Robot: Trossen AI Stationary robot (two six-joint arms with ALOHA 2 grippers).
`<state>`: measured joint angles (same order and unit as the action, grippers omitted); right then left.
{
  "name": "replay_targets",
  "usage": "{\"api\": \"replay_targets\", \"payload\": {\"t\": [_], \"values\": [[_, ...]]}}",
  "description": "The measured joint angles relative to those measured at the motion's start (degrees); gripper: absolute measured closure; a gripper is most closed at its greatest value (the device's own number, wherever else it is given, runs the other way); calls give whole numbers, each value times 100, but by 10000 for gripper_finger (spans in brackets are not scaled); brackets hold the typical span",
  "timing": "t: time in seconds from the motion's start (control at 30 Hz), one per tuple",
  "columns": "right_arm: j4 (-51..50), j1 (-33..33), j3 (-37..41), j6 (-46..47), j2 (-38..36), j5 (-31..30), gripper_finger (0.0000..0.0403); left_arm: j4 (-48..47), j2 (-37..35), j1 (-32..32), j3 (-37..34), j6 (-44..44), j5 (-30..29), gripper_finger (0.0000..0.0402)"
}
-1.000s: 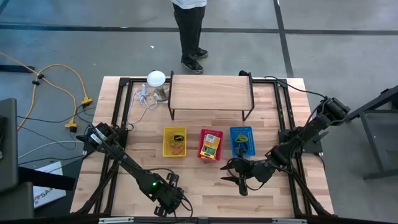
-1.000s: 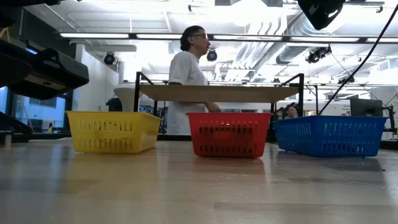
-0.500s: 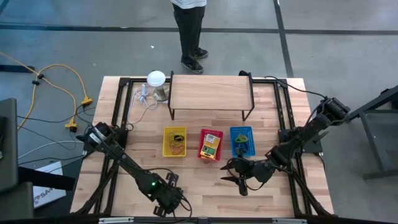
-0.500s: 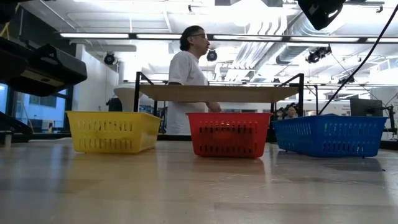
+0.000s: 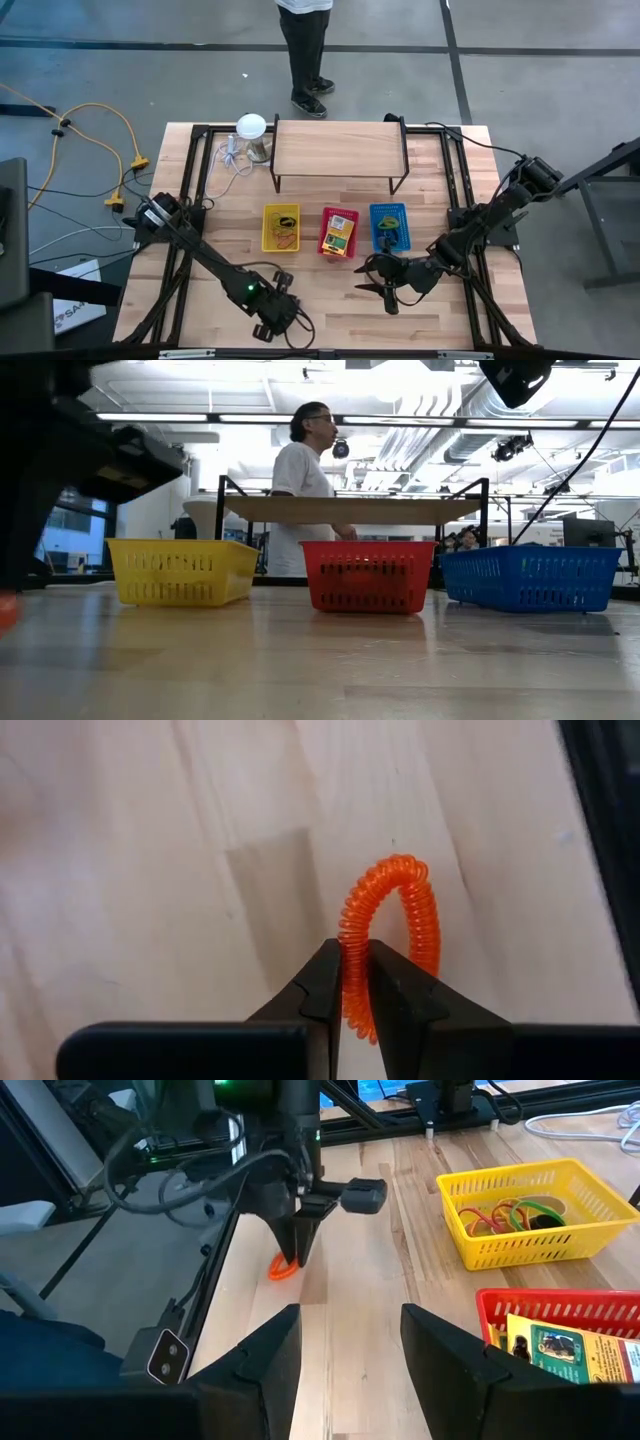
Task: Pick & Place Office Desk Supplies
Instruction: Put the red spiral keychain into the blue bin
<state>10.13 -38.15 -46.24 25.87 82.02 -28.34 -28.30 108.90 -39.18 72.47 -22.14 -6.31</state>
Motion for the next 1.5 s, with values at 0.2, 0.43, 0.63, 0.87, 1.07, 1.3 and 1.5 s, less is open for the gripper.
{"api": "replay_targets", "payload": {"t": [0.2, 0.43, 0.63, 0.87, 1.07, 1.3, 1.5], "values": [[2, 2, 0, 21, 0, 2, 243, 17, -463, 144, 7, 310, -526, 366], [0, 111, 0, 658, 0, 0, 243, 143, -976, 350, 13, 695, -1812, 366], [0, 345, 0, 1161, 0, 2, 243, 223, -1062, 630, 15, 943, -2562, 366], [0, 690, 0, 1664, 0, 0, 243, 311, -1062, 991, 15, 959, -3030, 366], [1, 992, 0, 1808, -1, 0, 243, 813, -1059, 1131, 15, 1537, -3516, 366], [2, 1246, 0, 1801, -2, 45, 243, 1421, -1059, 1224, 15, 2111, -3775, 366], [2, 1344, 0, 1902, -2, 151, 243, 1619, -1059, 1224, 15, 2389, -4135, 366]]}}
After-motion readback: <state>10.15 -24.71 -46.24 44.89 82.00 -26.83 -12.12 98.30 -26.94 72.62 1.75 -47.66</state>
